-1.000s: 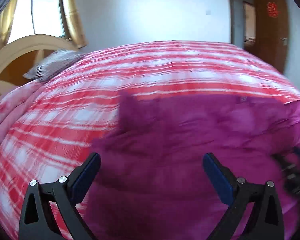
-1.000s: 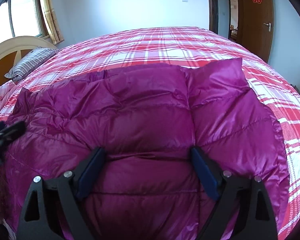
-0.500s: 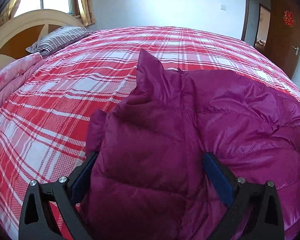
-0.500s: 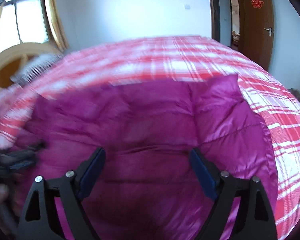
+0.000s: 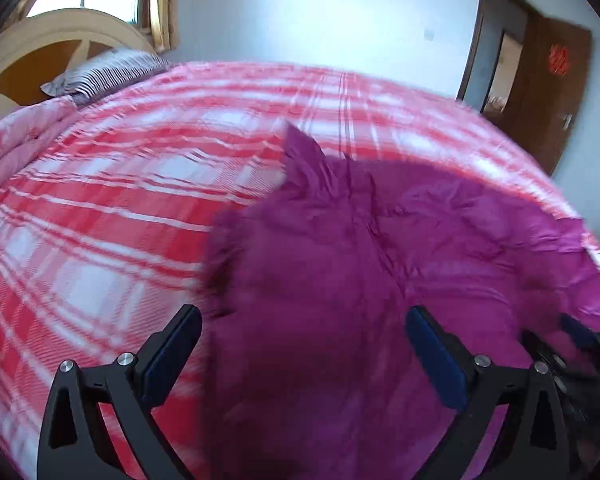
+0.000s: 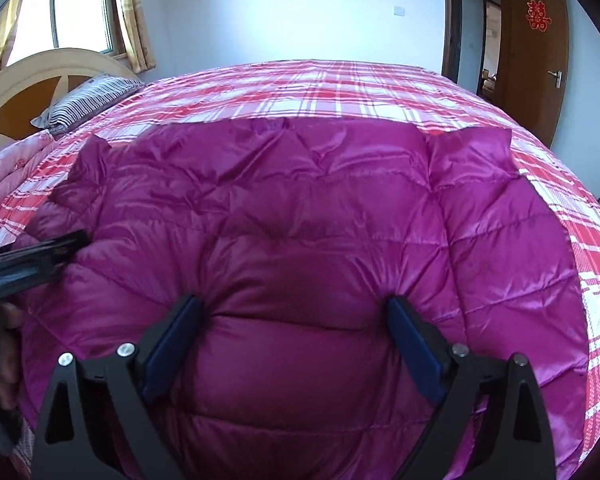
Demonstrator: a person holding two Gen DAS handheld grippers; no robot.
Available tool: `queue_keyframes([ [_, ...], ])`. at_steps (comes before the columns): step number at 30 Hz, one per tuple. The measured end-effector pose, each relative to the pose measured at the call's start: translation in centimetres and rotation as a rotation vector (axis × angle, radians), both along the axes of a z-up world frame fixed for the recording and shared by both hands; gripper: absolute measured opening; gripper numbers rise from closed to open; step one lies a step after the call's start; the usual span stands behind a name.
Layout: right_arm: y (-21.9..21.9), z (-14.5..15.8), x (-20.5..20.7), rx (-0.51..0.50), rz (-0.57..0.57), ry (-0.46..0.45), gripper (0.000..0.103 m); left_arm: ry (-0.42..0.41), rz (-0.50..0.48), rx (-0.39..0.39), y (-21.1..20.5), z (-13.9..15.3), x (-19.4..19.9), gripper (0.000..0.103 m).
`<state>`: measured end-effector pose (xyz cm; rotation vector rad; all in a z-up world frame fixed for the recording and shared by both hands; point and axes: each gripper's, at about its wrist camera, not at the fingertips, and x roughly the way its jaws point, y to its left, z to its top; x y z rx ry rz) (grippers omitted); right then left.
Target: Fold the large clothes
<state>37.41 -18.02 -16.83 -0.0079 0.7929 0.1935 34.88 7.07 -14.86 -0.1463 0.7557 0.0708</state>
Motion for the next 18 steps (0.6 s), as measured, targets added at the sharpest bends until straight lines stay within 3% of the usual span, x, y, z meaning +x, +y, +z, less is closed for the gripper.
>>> queue_keyframes([
  [3,0.0,-0.2,0.0,-0.007,-0.001,0.006,0.096,-0.049,0.02,-0.028,2.6,1.0,-3.3,0.102],
  [5,0.2,-0.1,0.0,-0.019,-0.002,0.007,0.096,-0.032,0.03,-0.072,4.3,0.6,-4.4,0.102],
  [12,0.2,-0.1,-0.5,-0.017,-0.004,-0.01,0.097,0.022,-0.008,-0.268,5.3,-2.6,-4.2,0.102],
  [14,0.2,-0.1,-0.5,-0.013,-0.003,-0.012,0.097,0.005,-0.001,-0.292,5.2,-2.8,-3.8,0.101],
  [18,0.1,-0.2,-0.5,-0.008,-0.002,-0.013,0.097,-0.001,-0.025,-0.32,4.8,-3.0,-2.4,0.085],
])
